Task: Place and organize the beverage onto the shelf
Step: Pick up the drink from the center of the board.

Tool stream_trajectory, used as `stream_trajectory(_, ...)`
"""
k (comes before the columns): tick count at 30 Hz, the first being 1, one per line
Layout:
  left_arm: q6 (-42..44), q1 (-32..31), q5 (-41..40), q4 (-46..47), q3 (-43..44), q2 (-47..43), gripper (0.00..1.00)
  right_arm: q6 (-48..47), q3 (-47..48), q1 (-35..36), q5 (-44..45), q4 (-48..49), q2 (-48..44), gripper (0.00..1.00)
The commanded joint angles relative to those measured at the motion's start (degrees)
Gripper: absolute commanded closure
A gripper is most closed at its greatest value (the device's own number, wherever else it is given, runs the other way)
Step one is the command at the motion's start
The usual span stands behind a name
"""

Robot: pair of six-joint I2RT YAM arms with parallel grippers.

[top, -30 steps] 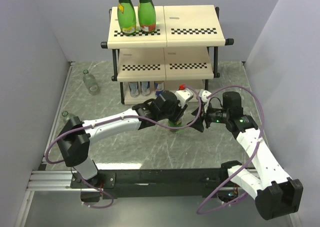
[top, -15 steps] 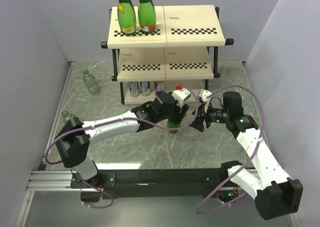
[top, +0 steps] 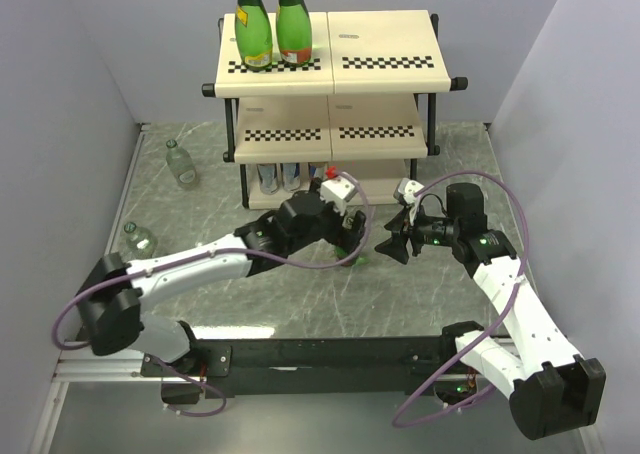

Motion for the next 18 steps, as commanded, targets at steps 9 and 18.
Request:
stream_trajectory(9, -8.0, 2.4, 6.2, 10.4, -18.1, -12.6, 0.01, -1.3, 1.6, -0.8, 0.2, 0.6, -0.3, 0.29)
stream_trajectory(18, -8.8, 2.6, 4.3, 30.5, -29.0, -9.4, 0.01, -1.3, 1.5, -1.2, 0.3, 0.7, -0.1, 0.3)
